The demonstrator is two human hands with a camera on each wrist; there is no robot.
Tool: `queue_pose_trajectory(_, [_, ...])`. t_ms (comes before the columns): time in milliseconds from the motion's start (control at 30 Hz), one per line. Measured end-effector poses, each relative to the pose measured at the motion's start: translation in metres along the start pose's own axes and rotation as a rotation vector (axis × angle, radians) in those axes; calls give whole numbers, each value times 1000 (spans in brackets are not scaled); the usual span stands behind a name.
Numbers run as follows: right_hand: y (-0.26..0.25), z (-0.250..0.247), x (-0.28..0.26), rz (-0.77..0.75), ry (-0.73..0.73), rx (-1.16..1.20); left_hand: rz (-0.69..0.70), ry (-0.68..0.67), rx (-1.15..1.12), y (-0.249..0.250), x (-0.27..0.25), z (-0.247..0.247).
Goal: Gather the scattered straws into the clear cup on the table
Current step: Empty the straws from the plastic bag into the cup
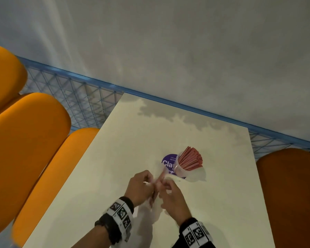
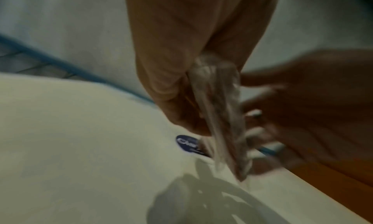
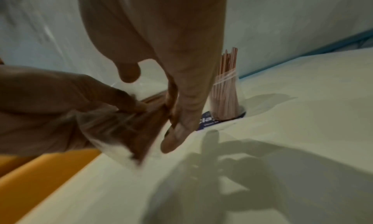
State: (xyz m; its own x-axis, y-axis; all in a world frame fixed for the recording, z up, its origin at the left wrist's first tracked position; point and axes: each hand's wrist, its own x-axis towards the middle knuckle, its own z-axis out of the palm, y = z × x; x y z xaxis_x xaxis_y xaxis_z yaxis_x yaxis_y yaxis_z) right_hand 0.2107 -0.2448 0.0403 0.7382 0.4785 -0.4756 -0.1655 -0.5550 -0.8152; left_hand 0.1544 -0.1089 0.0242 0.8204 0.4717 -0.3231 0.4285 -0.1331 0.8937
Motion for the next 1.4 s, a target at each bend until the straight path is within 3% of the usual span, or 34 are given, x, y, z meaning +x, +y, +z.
queue_pose_trajectory(100, [-18,5,-14,29,-93,169,127,-71,135,19,-39,7])
queue_pose_trajectory(200, [-20,-4,-29,7,-62,250,196,-147,154,33,-64,-2])
queue_pose_trajectory(367, [-25,-27,-53,-65,-89,240,102,-218,-149,66,-90,-27])
queue_pose_trajectory(467, [-37,-40,-71,-154,-116,334,81,-152,-295,90,-101,-35])
queue_pose_trajectory(600, [-51,-56,-89,-156,-160,502,104,-36,-466,109,-105,-44])
queue_pose_trajectory(767, [-53,-72,-105,-138,-199,683,23,-187,-849,121,-100,-72])
queue_pose_trajectory(800, [-52,-74,-107,-139,-202,707,61,-231,-793,124,-101,-77])
queue_pose_trajectory(867, [-51,-75,-112,-146,-205,740,181,-286,-403,130,-108,-76])
queue_pose_trajectory(933, [-52,-75,-115,-162,-206,742,298,-232,-14,132,-115,-67])
queue_pose_trajectory(1000, [-52,-74,-118,-170,-209,714,374,-161,136,133,-117,-59])
queue_pose_trajectory(1200, [-46,-86,-122,-217,-256,491,468,-58,102,173,-104,-89])
queue_pose_trajectory(1400, [-39,-120,-128,-326,-64,-168,392,-332,129,241,-122,-76])
